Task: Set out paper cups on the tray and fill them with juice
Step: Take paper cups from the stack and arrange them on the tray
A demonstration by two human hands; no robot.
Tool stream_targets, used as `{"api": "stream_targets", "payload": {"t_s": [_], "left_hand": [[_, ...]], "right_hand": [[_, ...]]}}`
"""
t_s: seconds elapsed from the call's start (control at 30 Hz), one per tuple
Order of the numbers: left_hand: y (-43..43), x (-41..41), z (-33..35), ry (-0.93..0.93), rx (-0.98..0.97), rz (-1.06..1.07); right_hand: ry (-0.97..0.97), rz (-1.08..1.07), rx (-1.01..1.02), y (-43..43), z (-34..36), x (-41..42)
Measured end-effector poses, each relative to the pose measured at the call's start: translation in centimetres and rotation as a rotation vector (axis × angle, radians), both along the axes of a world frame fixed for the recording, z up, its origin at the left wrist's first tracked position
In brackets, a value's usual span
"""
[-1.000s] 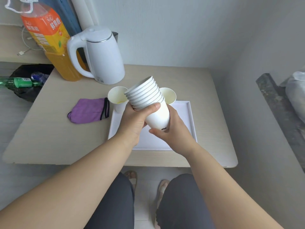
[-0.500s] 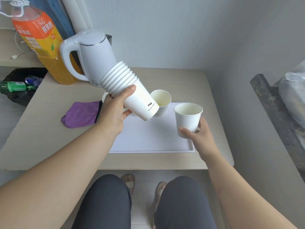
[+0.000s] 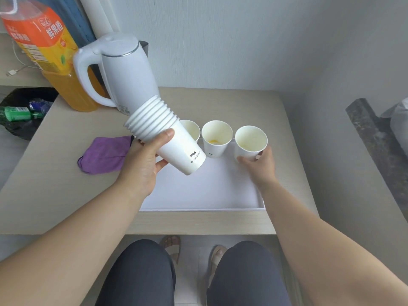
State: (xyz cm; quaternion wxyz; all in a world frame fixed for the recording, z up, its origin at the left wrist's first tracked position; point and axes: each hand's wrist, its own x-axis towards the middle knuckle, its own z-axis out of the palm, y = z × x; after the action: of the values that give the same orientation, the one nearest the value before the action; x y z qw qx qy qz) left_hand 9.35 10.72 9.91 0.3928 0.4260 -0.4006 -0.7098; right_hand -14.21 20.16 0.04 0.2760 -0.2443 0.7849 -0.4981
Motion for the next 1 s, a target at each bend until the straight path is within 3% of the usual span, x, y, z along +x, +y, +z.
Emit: {"api": "stream_targets", "payload": {"t_s": [0.47, 1.0], "left_hand": [[-0.4, -0.3, -1.2, -0.009, 0.023, -0.015], [0.4, -0.4, -1.8, -0.040, 0.037, -0.023]], "right_hand": [[0.097, -0.047, 0.064, -1.4, -1.9, -0.6], [0.048, -0.016, 0.133, -1.4, -0.5, -1.0]]}}
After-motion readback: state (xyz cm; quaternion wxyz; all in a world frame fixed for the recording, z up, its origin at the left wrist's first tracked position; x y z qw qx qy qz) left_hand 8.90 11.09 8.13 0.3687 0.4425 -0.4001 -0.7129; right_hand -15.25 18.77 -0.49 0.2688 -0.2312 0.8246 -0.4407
